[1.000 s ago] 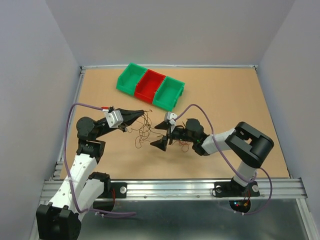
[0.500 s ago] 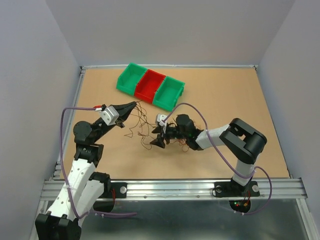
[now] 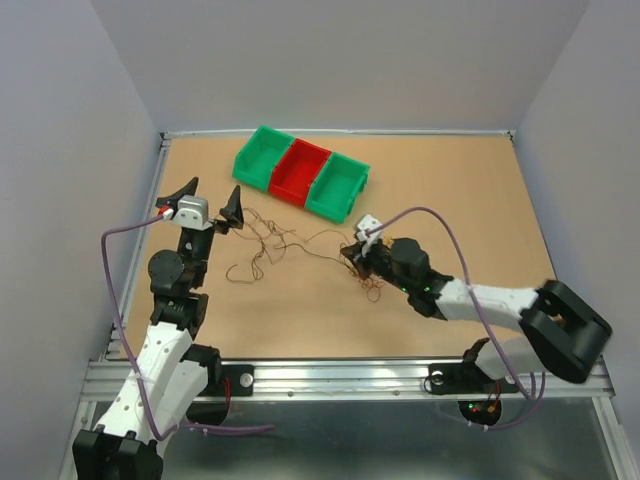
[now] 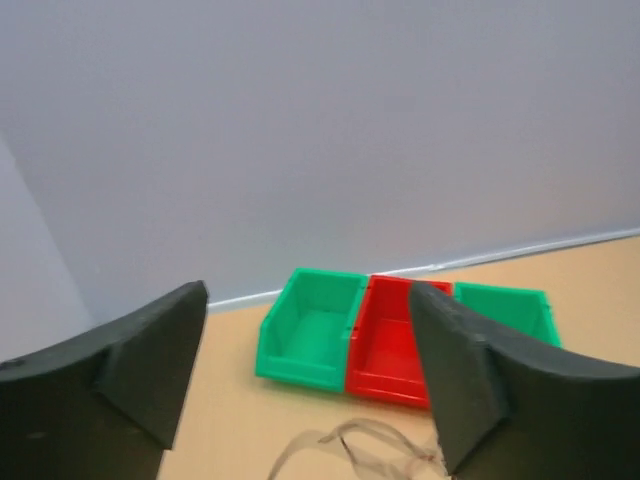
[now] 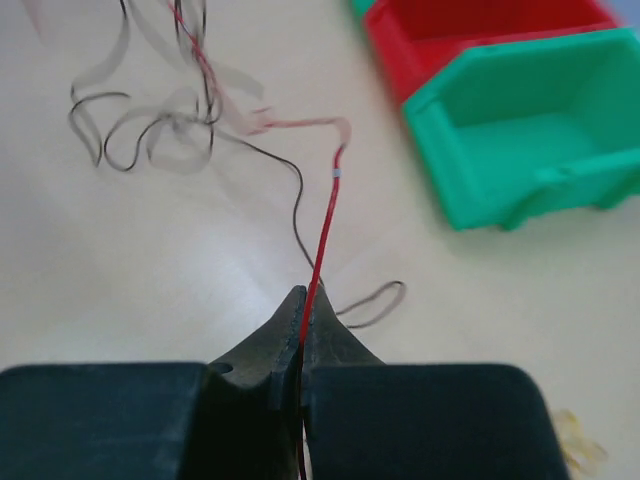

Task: Untangle the cables

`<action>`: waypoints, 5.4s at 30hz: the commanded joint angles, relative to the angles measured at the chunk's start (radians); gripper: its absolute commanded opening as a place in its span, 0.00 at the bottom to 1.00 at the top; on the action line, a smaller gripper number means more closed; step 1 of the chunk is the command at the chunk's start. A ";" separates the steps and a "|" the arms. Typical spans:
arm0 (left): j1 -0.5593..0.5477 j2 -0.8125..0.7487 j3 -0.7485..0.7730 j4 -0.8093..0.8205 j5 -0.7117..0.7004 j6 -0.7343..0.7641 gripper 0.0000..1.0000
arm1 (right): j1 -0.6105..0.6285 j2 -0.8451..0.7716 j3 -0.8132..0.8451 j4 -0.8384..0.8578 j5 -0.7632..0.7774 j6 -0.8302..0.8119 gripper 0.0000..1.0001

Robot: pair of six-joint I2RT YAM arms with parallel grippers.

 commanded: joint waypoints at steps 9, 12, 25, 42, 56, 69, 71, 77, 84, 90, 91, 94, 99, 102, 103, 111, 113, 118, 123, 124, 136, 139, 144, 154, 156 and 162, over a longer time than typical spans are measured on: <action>-0.089 0.211 0.069 -0.076 0.901 0.216 0.99 | -0.008 -0.562 -0.231 0.026 0.188 0.169 0.00; -0.224 0.269 0.069 -0.127 0.796 0.327 0.99 | -0.007 -0.540 -0.202 0.012 0.122 0.191 0.01; -0.380 0.470 0.158 -0.281 0.409 0.513 0.99 | -0.007 -0.646 -0.197 -0.148 0.642 0.335 0.01; -0.319 0.720 0.376 -0.391 0.051 0.384 0.99 | -0.008 -0.618 -0.108 -0.433 0.550 0.337 1.00; -0.105 0.576 0.336 -0.310 0.136 0.240 0.99 | -0.010 0.204 0.214 -0.266 0.251 0.162 0.99; -0.096 0.572 0.334 -0.308 0.177 0.237 0.99 | -0.021 0.132 0.227 -0.485 0.455 0.249 0.01; -0.094 0.572 0.334 -0.310 0.179 0.238 0.99 | -0.028 -0.085 0.082 -0.325 0.516 0.291 0.01; -0.088 0.572 0.336 -0.318 0.191 0.240 0.99 | -0.054 -0.506 -0.157 -0.207 0.966 0.404 0.01; -0.090 0.633 0.411 -0.417 0.168 0.243 0.99 | -0.156 -0.546 -0.120 -0.434 0.914 0.479 0.92; -0.082 0.589 0.377 -0.315 0.016 0.194 0.99 | -0.156 -0.380 -0.104 -0.197 0.143 0.259 0.97; -0.078 0.576 0.347 -0.292 -0.001 0.180 0.99 | -0.156 -0.290 -0.088 -0.170 0.071 0.248 0.97; -0.050 0.541 0.321 -0.261 0.056 0.169 0.99 | -0.147 -0.151 0.005 -0.140 -0.051 0.236 0.97; -0.048 0.578 0.363 -0.333 0.113 0.192 0.99 | -0.107 0.108 0.125 -0.098 -0.094 0.187 0.97; -0.041 0.572 0.356 -0.315 0.073 0.182 0.99 | -0.067 0.234 0.217 -0.089 -0.079 0.165 0.97; -0.039 0.556 0.348 -0.302 0.068 0.178 0.99 | -0.049 0.265 0.264 -0.084 -0.068 0.162 0.97; -0.024 0.454 0.279 -0.220 0.031 0.152 0.99 | 0.036 0.478 0.473 -0.067 0.160 0.157 0.97; -0.018 0.435 0.259 -0.194 0.019 0.142 0.99 | 0.045 0.535 0.515 -0.072 0.174 0.157 0.97; -0.007 0.400 0.236 -0.166 0.025 0.135 0.99 | 0.056 0.700 0.700 -0.243 0.111 0.070 0.41; -0.004 0.398 0.235 -0.166 0.056 0.137 0.99 | 0.093 0.680 0.665 -0.391 0.324 -0.047 0.01; -0.004 0.400 0.233 -0.164 0.062 0.139 0.99 | 0.079 0.626 0.609 -0.347 0.334 -0.026 0.01; -0.039 0.438 0.219 -0.201 0.643 0.230 0.98 | 0.051 -0.285 -0.143 0.201 0.094 0.143 0.01; -0.088 0.427 0.199 -0.221 0.729 0.269 0.99 | 0.051 -0.345 -0.178 0.215 0.142 0.146 0.01; -0.249 0.372 0.101 -0.207 0.791 0.474 0.99 | 0.051 -0.390 -0.199 0.245 0.124 0.169 0.01; -0.355 0.556 0.133 -0.069 0.847 0.397 0.99 | 0.053 -0.418 -0.173 0.310 0.108 0.240 0.01; -0.363 0.605 0.155 -0.043 0.866 0.349 0.99 | 0.051 -0.421 -0.148 0.310 0.110 0.240 0.00; -0.403 0.705 0.196 0.132 0.860 0.159 0.99 | 0.051 -0.384 -0.061 0.311 0.036 0.237 0.00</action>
